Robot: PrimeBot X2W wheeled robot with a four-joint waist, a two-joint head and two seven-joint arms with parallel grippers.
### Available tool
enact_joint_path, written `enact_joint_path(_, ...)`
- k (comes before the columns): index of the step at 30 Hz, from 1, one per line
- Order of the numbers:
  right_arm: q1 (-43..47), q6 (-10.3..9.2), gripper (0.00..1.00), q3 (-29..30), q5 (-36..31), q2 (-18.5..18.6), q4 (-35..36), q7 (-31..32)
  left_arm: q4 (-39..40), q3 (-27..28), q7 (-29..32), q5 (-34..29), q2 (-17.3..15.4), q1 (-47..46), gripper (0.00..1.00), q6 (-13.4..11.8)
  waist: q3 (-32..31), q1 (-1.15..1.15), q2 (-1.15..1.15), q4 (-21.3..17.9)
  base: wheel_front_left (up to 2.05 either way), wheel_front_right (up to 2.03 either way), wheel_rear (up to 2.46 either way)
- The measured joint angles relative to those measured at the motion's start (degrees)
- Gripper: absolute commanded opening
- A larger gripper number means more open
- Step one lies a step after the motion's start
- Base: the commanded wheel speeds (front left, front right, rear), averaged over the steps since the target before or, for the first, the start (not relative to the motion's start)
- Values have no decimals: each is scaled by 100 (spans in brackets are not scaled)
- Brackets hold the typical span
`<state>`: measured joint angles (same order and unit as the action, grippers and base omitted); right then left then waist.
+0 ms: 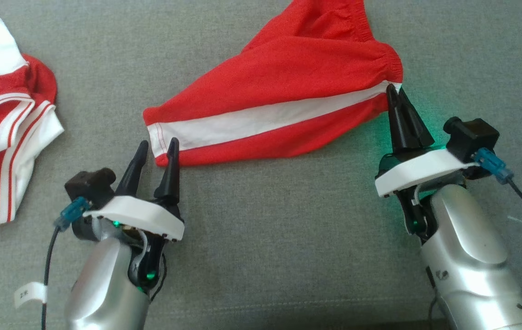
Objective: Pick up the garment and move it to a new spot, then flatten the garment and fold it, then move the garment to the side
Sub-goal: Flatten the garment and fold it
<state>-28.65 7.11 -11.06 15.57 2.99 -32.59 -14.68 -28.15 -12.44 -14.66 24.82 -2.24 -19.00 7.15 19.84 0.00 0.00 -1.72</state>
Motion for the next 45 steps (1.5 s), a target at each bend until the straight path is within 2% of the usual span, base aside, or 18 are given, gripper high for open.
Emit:
enact_joint_path(17, -8, 0, 0, -15, 7, 0, 37, 0, -224, -349, -5, 436, -151, -284, 100, -3, 131, 0, 0, -58, 0, 0, 0)
enact_joint_path(18, -8, 0, 0, -15, 7, 0, 38, 0, -222, -357, -5, 456, -152, -291, 93, -4, 136, 0, 0, -55, 0, 0, 0)
enact_joint_path(19, -8, 0, 0, -15, 7, 0, 37, 0, -213, -366, -5, 459, -152, -292, 47, -4, 140, 0, 0, -53, 0, 0, 0)
enact_joint_path(20, -8, 0, 0, -15, 7, 0, 37, 0, -207, -374, -5, 459, -152, -292, 13, -4, 142, 0, 0, -51, 0, 0, 0)
enact_joint_path(21, -8, 0, 0, -15, 7, 0, 37, 0, -194, -379, -5, 459, -153, -292, 0, -4, 143, 0, 0, -50, 0, 0, 0)
enact_joint_path(31, -1, 0, 0, 30, 60, 0, 107, 0, 277, -338, -3, 302, -141, -222, 0, -1, -83, 0, 0, -6, 0, 0, 0)
enact_joint_path(38, 250, 0, 0, -26, 168, 0, 431, 0, 872, -290, -3, 81, -218, -221, 0, -1, -636, 0, 0, -2, 0, 0, 0)
enact_joint_path(45, 308, 0, 0, -309, 299, 1, 641, 0, 1417, 58, -4, -113, -434, -237, 0, -1, -1203, 0, 0, -47, 0, 0, 0)
